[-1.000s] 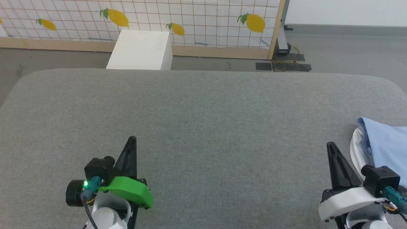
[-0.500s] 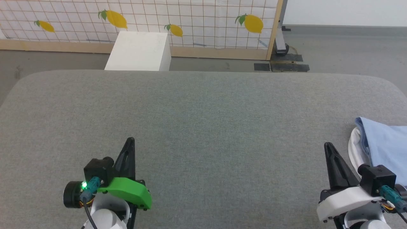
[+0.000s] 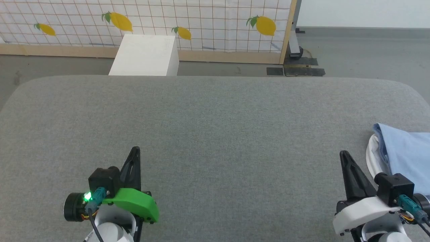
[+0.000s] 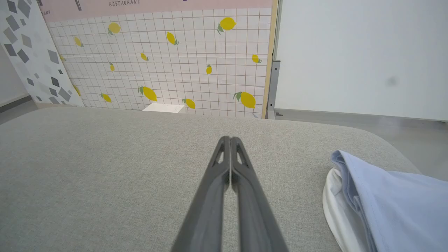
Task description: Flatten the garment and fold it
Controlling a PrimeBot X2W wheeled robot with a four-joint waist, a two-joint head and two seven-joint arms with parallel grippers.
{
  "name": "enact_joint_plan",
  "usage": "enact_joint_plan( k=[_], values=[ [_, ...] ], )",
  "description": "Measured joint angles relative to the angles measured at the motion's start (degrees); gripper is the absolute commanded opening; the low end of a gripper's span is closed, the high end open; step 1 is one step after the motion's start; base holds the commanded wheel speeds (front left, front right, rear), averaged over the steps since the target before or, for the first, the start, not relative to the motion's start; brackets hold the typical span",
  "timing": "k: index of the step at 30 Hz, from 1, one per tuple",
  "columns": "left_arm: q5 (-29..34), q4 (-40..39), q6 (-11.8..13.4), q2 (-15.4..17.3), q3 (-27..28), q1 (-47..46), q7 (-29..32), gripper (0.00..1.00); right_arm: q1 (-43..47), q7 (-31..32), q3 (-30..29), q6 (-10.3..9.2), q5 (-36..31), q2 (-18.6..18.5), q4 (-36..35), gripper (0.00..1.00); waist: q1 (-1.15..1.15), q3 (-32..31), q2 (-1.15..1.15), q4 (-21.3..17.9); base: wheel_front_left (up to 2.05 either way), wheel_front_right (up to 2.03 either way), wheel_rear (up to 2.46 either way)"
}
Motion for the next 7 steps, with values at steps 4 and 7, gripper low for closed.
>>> enact_joint_plan(
  k=[4, 7],
  values=[
    [0.3, -0.4, 0.0, 0.0, 0.1, 0.1, 0.5, 0.0, 0.0, 0.3, 0.1, 0.0, -0.3, 0.0, -0.1, 0.0, 0.0, 0.0, 0.0, -0.1, 0.0, 0.0, 0.0],
    [0.5, -0.8, 0.1, 0.0, 0.2, 0.2, 0.6, 0.0, 0.0, 0.5, 0.2, 0.0, -0.4, 0.0, -0.2, 0.0, 0.0, -0.1, 0.0, -0.2, 0.0, 0.0, 0.0]
  ],
)
